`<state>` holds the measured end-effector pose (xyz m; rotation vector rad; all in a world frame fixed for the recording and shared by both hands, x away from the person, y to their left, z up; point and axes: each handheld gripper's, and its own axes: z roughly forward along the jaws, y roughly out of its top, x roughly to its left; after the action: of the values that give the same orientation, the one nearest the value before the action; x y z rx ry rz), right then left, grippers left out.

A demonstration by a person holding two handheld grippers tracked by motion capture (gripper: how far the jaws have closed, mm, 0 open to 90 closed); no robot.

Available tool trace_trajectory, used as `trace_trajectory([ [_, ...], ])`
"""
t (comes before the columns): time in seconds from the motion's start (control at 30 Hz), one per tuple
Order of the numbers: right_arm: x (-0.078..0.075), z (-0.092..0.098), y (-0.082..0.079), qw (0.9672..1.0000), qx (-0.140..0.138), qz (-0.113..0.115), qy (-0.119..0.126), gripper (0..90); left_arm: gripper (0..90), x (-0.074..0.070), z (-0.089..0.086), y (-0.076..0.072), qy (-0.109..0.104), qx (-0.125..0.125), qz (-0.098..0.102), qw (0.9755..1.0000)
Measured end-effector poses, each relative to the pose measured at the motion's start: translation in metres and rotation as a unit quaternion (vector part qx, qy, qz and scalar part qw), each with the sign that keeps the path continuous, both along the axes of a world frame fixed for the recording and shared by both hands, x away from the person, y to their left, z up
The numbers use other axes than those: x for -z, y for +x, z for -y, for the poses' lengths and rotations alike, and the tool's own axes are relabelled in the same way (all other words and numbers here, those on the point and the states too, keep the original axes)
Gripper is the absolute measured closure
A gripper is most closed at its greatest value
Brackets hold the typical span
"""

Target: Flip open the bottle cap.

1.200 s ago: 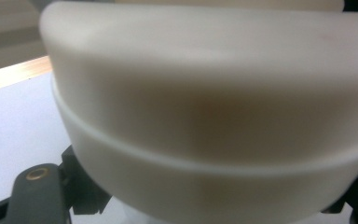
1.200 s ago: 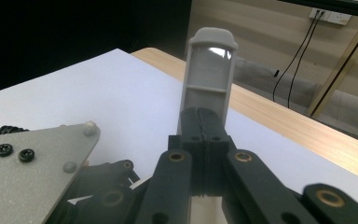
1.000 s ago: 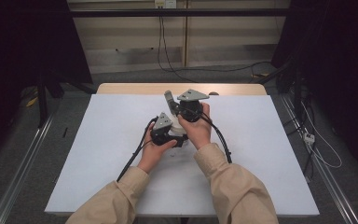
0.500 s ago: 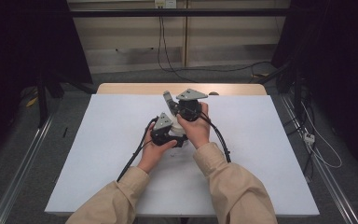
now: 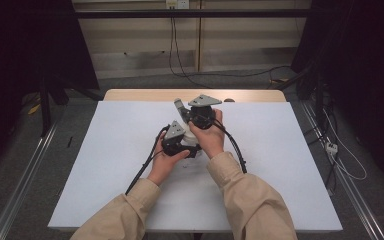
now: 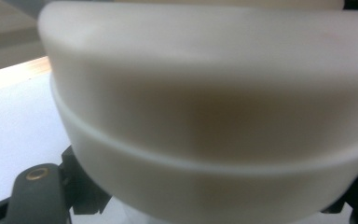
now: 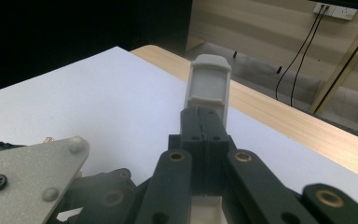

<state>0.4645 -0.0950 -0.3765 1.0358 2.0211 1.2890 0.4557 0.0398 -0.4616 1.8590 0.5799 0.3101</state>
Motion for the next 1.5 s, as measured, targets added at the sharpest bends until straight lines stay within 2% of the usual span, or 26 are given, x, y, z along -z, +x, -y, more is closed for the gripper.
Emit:
trace_trajectory([
  [0.57,0.0026,-0.0013,0.0024,1.0,-0.001,-0.008,-0.003,90.0,18.7,0.0,0.0003,-0.0004,0.001,-0.001,0.0,1.0],
  [0.6,0.0027,-0.0013,0.0025,1.0,-0.001,-0.008,-0.003,90.0,18.7,0.0003,0.0,0.0007,-0.003,0.009,0.001,1.0],
  [0.73,0.0031,-0.0015,0.0025,0.9999,0.0,-0.01,-0.007,90.0,18.7,0.0002,-0.0001,0.0006,0.001,0.01,0.003,0.9999],
  [0.87,0.0037,-0.0021,0.0023,0.9999,-0.001,-0.013,-0.006,90.0,18.7,0.0004,0.0,0.0006,-0.003,0.009,0.0,1.0],
  [0.9,0.0037,-0.0022,0.0023,0.9999,0.0,-0.014,-0.005,90.0,18.7,0.0,0.0003,-0.0004,0.001,-0.001,0.0,1.0],
  [1.07,0.004,-0.0028,0.0017,0.9999,0.0,-0.015,-0.005,90.0,18.7,0.0,0.0001,-0.0001,0.001,-0.001,0.0,1.0],
  [1.1,0.004,-0.0029,0.0015,0.9999,0.0,-0.015,-0.006,90.0,18.6,0.0003,-0.0005,0.001,-0.004,0.009,-0.002,1.0],
  [1.27,0.0038,-0.0022,0.0013,0.9999,-0.002,-0.015,-0.006,90.0,18.5,0.0001,-0.0004,0.0008,-0.005,0.007,-0.001,1.0],
  [1.33,0.0036,-0.0019,0.0004,0.9999,-0.001,-0.017,-0.004,90.0,18.3,-0.0005,-0.0007,0.0002,0.002,0.0,0.001,1.0],
  [1.43,0.0035,-0.0019,-0.0018,0.9999,-0.001,-0.012,-0.004,86.7,18.2,-0.0002,-0.0018,0.0013,-0.009,0.009,-0.007,0.9999],
  [1.5,0.0033,-0.0016,-0.0034,1.0,0.0,-0.008,-0.004,85.4,17.4,-0.0009,-0.0022,0.0005,-0.004,0.003,-0.007,1.0],
])
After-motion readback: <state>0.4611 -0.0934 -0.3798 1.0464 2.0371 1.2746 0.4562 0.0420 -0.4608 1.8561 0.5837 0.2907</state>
